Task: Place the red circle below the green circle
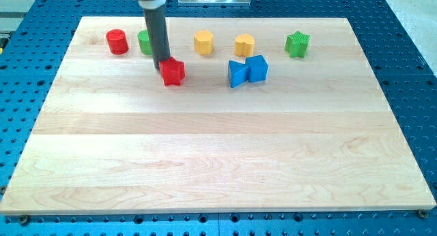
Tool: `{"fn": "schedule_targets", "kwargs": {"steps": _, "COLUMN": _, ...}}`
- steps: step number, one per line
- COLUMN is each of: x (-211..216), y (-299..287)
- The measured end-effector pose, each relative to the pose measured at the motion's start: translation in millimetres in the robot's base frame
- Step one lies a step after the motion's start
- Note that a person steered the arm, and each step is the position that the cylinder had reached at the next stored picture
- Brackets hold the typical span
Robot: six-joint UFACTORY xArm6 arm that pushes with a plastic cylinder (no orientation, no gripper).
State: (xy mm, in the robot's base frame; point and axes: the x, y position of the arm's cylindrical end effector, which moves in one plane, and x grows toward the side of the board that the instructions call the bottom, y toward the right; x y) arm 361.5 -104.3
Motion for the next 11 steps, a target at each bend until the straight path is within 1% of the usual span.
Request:
{"fn": "schedule_targets", "kwargs": {"steps": 1, "x": 4.8, "y": -1.2}}
{"fn": "schedule_targets", "kwargs": {"steps": 2, "x": 2.9, "y": -48.8}}
{"fn": "schedule_targets", "kwargs": {"steps": 3, "x": -6.1, "y": -141.6}}
{"fn": "schedule_targets", "kwargs": {"steps": 4, "x": -41.2, "y": -173.4}}
{"fn": "schedule_targets", "kwargs": {"steps": 5, "x": -90.9, "y": -156.3}}
{"fn": "schedule_targets", "kwargs": {"steps": 6, "x": -125.6, "y": -148.9}}
{"fn": "schedule_targets", "kwargs": {"steps": 8, "x": -92.1, "y": -106.4}}
{"fn": "schedule_targets", "kwargs": {"steps": 10, "x": -55.8, "y": -99.8}}
{"fn": "schedule_targets", "kwargs": {"steps": 11, "x": -45.8, "y": -84.6}}
